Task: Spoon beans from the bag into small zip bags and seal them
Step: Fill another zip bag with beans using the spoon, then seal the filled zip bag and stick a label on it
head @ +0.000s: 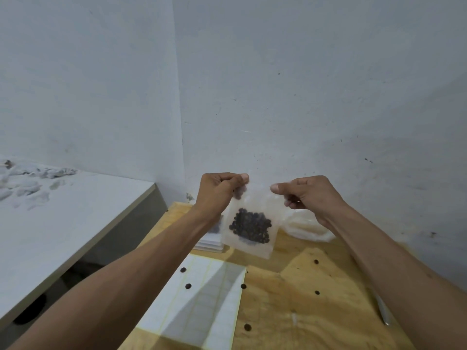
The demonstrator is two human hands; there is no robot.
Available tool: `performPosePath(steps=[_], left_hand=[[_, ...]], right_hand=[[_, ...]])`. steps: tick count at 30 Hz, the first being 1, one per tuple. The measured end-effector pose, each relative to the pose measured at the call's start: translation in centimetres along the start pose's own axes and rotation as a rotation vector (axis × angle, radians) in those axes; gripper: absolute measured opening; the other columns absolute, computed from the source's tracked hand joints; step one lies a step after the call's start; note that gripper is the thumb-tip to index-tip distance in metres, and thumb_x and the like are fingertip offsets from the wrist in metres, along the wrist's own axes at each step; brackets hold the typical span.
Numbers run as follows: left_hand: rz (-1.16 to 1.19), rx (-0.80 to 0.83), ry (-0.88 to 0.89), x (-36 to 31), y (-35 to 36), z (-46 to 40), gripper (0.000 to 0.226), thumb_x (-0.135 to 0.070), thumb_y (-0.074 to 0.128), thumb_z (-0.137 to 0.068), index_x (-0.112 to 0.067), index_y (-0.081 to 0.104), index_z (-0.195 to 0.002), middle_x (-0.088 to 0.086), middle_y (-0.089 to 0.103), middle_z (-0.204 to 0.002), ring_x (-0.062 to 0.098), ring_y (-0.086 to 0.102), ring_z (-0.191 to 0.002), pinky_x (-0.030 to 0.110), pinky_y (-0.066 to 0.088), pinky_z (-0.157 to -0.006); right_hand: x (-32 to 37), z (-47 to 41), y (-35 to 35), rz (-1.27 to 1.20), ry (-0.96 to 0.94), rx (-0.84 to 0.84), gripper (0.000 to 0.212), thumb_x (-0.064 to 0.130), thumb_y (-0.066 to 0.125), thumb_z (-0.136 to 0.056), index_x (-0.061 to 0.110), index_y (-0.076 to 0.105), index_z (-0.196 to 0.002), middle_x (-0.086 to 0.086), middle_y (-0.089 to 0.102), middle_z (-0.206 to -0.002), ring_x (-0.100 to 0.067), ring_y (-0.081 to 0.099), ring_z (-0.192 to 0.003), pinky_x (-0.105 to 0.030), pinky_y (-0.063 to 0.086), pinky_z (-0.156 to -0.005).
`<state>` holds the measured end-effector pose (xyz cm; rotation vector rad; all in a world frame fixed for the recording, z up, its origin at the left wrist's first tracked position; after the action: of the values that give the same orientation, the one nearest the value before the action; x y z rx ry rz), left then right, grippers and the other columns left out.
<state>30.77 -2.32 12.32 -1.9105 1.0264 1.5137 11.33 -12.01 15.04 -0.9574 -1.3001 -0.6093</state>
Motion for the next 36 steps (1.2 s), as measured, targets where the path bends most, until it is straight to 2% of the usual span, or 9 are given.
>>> performPosePath(steps=[3, 6, 9, 13, 22, 26, 30, 32, 36], left_hand=[[0.02, -0.018, 0.005, -0.3, 0.0, 0.1, 0.019, -0.015, 0.077, -0.089, 0.003, 0.079, -0.082, 0.012, 0.068, -0.064, 0.016, 0.057, -0.053, 0.023, 0.051, -0.06], [0.044, -0.028, -0.012, -0.4, -0.6, 0.2, 0.019, -0.018, 0.077, -0.09, -0.001, 0.078, -0.082, 0.003, 0.068, -0.06, 0.013, 0.06, -0.056, 0.022, 0.051, -0.062], [0.104, -0.061, -0.05, -0.4, -1.7, 0.7, 0.018, -0.022, 0.077, -0.09, -0.005, 0.079, -0.088, -0.002, 0.072, -0.068, 0.012, 0.065, -0.067, 0.024, 0.054, -0.069], [0.038, -0.034, -0.063, -0.6, -3.9, 1.3, 0.021, -0.032, 0.077, -0.089, -0.011, 0.078, -0.091, 0.002, 0.077, -0.09, 0.011, 0.071, -0.082, 0.02, 0.055, -0.074], [0.127, -0.245, -0.008, -1.0, -12.8, 3.5, 0.035, -0.016, 0.072, -0.094, 0.017, 0.065, -0.104, 0.019, 0.077, -0.09, 0.025, 0.074, -0.078, 0.032, 0.059, -0.069], [0.134, -0.335, -0.018, -0.1, -15.8, 4.6, 0.029, -0.02, 0.068, -0.097, 0.007, 0.071, -0.108, 0.022, 0.077, -0.098, 0.03, 0.076, -0.085, 0.034, 0.06, -0.072], [0.125, -0.412, -0.01, 0.4, -17.3, 5.1, 0.027, -0.024, 0.067, -0.099, 0.001, 0.073, -0.106, 0.017, 0.078, -0.096, 0.029, 0.076, -0.09, 0.035, 0.061, -0.077], [0.125, -0.438, 0.0, 0.5, -17.6, 5.1, 0.027, -0.026, 0.067, -0.099, -0.001, 0.074, -0.105, 0.016, 0.078, -0.096, 0.03, 0.076, -0.092, 0.038, 0.062, -0.082], [0.115, -0.442, 0.005, 0.4, -18.0, 4.9, 0.028, -0.028, 0.065, -0.1, -0.002, 0.074, -0.105, 0.014, 0.079, -0.096, 0.028, 0.076, -0.093, 0.039, 0.061, -0.085]], right_hand=[[-0.2, 0.1, 0.0, -0.024, 0.017, -0.054, 0.039, 0.034, 0.093, -0.065, 0.005, 0.067, -0.07, -0.004, 0.064, -0.061, -0.014, 0.062, -0.053, -0.025, 0.056, -0.06], [-0.3, 0.5, 0.8, -0.087, 0.017, 0.044, 0.042, 0.042, 0.084, -0.073, 0.003, 0.068, -0.082, -0.009, 0.073, -0.082, -0.016, 0.069, -0.069, -0.026, 0.06, -0.068], [-0.4, 1.4, 3.2, -0.11, 0.023, 0.23, 0.027, 0.023, 0.076, -0.088, 0.002, 0.072, -0.103, -0.008, 0.077, -0.099, -0.019, 0.074, -0.088, -0.029, 0.062, -0.074], [-0.1, 1.8, 6.8, -0.19, 0.008, 0.211, 0.004, 0.004, 0.074, -0.088, 0.003, 0.074, -0.091, -0.008, 0.075, -0.085, -0.022, 0.068, -0.081, -0.022, 0.059, -0.06], [-2.9, 2.3, 14.7, -0.055, -0.026, 0.292, 0.026, 0.024, 0.079, -0.088, 0.009, 0.073, -0.109, -0.006, 0.077, -0.095, -0.017, 0.074, -0.08, -0.031, 0.063, -0.078], [-4.5, 3.2, 18.3, 0.353, -0.147, 0.366, 0.012, 0.018, 0.07, -0.094, 0.011, 0.078, -0.099, 0.001, 0.076, -0.085, -0.015, 0.072, -0.074, -0.028, 0.061, -0.073], [-5.7, 3.5, 22.1, 0.671, -0.176, 0.397, 0.024, 0.006, 0.056, -0.093, -0.009, 0.072, -0.082, -0.022, 0.069, -0.07, -0.043, 0.063, -0.064, -0.042, 0.058, -0.063], [-6.5, 3.3, 23.3, 0.748, -0.144, 0.356, 0.031, 0.004, 0.054, -0.088, -0.001, 0.06, -0.058, -0.014, 0.053, -0.052, -0.036, 0.059, -0.053, -0.04, 0.055, -0.057], [-7.0, 2.9, 25.0, 0.726, -0.013, 0.254, 0.033, 0.021, 0.067, -0.089, 0.011, 0.057, -0.06, -0.005, 0.063, -0.058, -0.025, 0.069, -0.06, -0.036, 0.06, -0.065]])
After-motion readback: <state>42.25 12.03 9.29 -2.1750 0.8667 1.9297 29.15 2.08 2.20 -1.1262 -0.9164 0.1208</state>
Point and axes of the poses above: each hand's wrist, its own z-axis away from the middle knuckle, its own y-axis out of the palm, x = y × z, the point moved 4 cm from there along -z, towards the middle knuckle
